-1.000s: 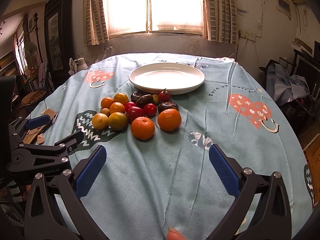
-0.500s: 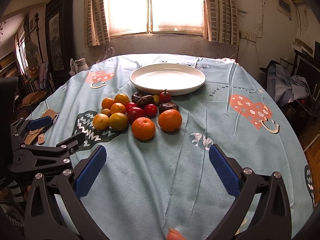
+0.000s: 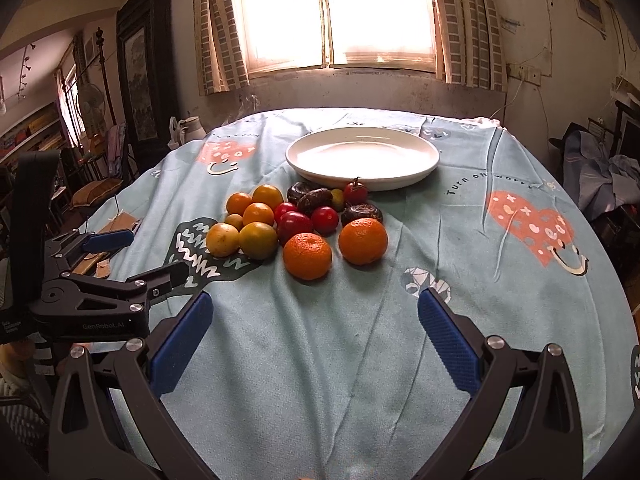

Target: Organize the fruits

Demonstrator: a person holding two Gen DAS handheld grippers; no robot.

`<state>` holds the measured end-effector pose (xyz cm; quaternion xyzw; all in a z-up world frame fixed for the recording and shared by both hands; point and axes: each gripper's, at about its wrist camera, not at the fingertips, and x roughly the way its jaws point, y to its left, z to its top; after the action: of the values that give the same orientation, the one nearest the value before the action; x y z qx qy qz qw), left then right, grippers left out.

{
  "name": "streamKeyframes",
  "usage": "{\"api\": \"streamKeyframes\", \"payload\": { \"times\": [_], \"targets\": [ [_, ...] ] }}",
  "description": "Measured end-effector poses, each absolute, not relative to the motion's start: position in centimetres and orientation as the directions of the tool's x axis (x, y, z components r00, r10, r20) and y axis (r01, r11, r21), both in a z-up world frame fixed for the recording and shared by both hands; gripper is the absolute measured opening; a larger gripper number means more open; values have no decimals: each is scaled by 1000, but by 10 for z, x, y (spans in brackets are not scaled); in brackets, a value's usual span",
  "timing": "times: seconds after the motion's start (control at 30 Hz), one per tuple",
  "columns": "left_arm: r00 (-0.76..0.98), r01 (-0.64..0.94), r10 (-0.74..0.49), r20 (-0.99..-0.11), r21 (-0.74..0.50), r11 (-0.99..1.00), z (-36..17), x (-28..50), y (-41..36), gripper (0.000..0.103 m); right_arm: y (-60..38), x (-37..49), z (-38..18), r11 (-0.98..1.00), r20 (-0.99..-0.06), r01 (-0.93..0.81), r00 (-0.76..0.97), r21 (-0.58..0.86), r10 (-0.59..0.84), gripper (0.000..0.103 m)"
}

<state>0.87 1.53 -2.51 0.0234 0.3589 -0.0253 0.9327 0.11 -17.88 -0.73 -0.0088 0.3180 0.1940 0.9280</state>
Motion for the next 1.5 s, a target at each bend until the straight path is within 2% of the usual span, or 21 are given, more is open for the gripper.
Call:
{"api": "streamKeyframes", "payload": {
  "times": [0.27, 0.33, 0.43, 0.5, 0.57, 0.67, 0.8, 0.93, 1.0, 1.1, 1.27, 1.33, 1.5],
  "targets": [
    [699, 165, -95, -709, 31, 986, -25, 35, 18, 101, -178, 14, -8, 922, -618, -386, 718, 30, 321, 102],
    [679, 183, -108, -726, 25, 983, -27, 48, 19, 97, -177, 22, -7, 922, -624, -388, 719, 4, 306, 102],
    [645, 215, -133, -752, 11, 977, -31, 67, 18, 84, -178, 39, -6, 920, -642, -391, 711, -18, 289, 95],
    [617, 238, -164, -770, -16, 971, -37, 78, 18, 67, -181, 53, -8, 919, -656, -393, 696, -7, 293, 88],
    [588, 247, -186, -787, -44, 968, -44, 89, 20, 58, -183, 66, -11, 919, -670, -394, 677, 18, 303, 84],
    [557, 256, -215, -802, -80, 963, -53, 98, 21, 52, -185, 86, -21, 916, -697, -396, 638, 65, 326, 80],
    [554, 255, -219, -803, -87, 963, -55, 105, 21, 47, -185, 107, -36, 905, -727, -398, 575, 152, 375, 69],
    [560, 261, -210, -802, -71, 963, -56, 110, 19, 45, -185, 120, -43, 898, -735, -387, 544, 209, 405, 64],
    [561, 270, -216, -799, -71, 960, -56, 110, 18, 38, -186, 123, -45, 897, -733, -382, 541, 223, 413, 61],
    [561, 278, -225, -797, -74, 958, -54, 107, 18, 37, -189, 129, -47, 894, -732, -370, 532, 252, 426, 55],
    [557, 271, -241, -795, -100, 957, -54, 107, 23, 37, -191, 145, -55, 892, -742, -345, 508, 291, 438, 54],
    [559, 271, -240, -794, -99, 958, -54, 108, 22, 37, -190, 146, -59, 875, -735, -356, 486, 328, 474, 46],
    [605, 254, -230, -762, -89, 963, -44, 99, 26, 36, -197, 140, -58, 871, -721, -346, 494, 349, 486, 44]
  ]
}}
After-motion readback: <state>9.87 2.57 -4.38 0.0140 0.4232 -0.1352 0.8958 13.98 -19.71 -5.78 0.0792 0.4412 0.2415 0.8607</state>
